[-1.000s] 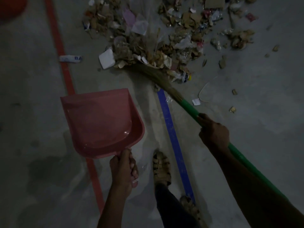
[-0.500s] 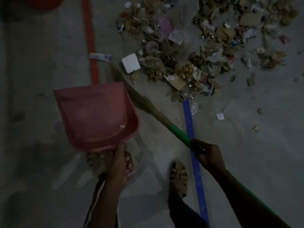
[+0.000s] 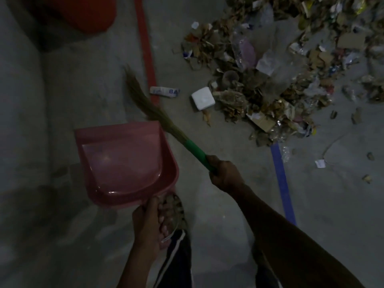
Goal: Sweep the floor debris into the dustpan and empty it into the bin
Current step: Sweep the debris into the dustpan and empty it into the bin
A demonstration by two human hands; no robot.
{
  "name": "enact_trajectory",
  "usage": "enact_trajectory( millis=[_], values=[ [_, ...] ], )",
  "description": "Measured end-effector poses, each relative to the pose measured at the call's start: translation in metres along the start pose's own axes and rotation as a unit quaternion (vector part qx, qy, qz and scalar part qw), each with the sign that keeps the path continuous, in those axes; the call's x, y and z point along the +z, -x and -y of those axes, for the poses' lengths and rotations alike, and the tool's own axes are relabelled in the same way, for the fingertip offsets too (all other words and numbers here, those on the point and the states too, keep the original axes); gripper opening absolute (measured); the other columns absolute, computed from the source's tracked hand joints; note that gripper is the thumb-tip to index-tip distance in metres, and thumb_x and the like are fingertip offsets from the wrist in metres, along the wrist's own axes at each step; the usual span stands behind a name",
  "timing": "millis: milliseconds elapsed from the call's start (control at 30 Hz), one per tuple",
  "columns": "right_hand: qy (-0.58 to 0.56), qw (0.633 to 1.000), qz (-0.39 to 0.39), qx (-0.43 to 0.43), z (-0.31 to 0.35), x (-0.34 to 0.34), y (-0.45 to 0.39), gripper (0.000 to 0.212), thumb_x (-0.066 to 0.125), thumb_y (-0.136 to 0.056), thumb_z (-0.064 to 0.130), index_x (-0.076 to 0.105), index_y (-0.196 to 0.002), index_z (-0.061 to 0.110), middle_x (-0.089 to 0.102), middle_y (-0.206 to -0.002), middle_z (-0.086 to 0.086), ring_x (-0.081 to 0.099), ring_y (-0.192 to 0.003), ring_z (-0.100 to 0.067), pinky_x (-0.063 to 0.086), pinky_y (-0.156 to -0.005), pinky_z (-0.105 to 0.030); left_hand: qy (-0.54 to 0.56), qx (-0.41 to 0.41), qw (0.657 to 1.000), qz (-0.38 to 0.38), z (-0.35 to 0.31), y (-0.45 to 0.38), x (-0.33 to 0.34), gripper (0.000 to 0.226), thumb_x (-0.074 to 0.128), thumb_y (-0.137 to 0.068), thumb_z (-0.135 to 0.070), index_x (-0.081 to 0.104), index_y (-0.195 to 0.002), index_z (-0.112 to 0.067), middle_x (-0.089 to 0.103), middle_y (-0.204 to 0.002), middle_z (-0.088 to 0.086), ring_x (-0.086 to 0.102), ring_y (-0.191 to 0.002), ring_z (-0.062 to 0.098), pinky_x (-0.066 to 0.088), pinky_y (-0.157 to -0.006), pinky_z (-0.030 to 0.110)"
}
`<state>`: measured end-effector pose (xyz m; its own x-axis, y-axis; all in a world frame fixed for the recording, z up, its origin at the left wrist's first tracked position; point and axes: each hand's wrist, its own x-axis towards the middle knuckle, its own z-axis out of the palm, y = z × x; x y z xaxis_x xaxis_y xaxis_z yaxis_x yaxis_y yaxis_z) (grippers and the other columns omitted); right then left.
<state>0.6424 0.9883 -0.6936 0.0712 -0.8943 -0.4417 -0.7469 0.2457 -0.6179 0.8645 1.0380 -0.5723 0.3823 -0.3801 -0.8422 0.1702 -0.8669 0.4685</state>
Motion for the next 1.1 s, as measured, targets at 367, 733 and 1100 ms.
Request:
enact_trajectory(
  millis=[367,733,1100],
  values=[
    [0.021,0.974,-0.041,0.223,0.004,-0.025,-0.025,0.047,0.055,-0.093,0.014,0.050,-0.138,0.025,0.062,-0.093,-0.001,0.061,-0.068,-0.015,0.056,-0.056,-0.032,-0.052,0.012,0.997,0.053,-0.073,-0.030,-0.008,0.018,0.053,-0.091,-0.021,0.050,-0.074,-0.014,0.037,-0.050,0.002,0.031,-0.036,0.016,0.026,-0.048,0.017],
    [-0.014,0.944,-0.263,0.197,-0.051,-0.080,0.084,0.051,0.067,-0.090,0.018,0.051,-0.138,0.018,0.060,-0.081,0.008,0.059,-0.060,-0.010,0.052,-0.056,-0.028,-0.138,0.021,0.980,0.143,-0.086,-0.008,0.085,0.023,0.055,-0.091,-0.018,0.048,-0.069,-0.013,0.037,-0.049,0.003,0.030,-0.036,0.017,0.026,-0.039,0.018],
    [-0.076,0.744,-0.405,0.526,-0.157,-0.091,0.138,0.030,0.056,-0.095,0.044,0.059,-0.094,0.014,0.055,-0.069,-0.003,0.053,-0.058,-0.020,0.034,-0.051,-0.026,-0.271,0.068,0.933,0.227,-0.072,0.041,0.238,0.026,0.052,-0.092,-0.022,0.047,-0.067,-0.017,0.036,-0.046,-0.001,0.032,-0.033,0.016,0.025,-0.050,0.021]
  ],
)
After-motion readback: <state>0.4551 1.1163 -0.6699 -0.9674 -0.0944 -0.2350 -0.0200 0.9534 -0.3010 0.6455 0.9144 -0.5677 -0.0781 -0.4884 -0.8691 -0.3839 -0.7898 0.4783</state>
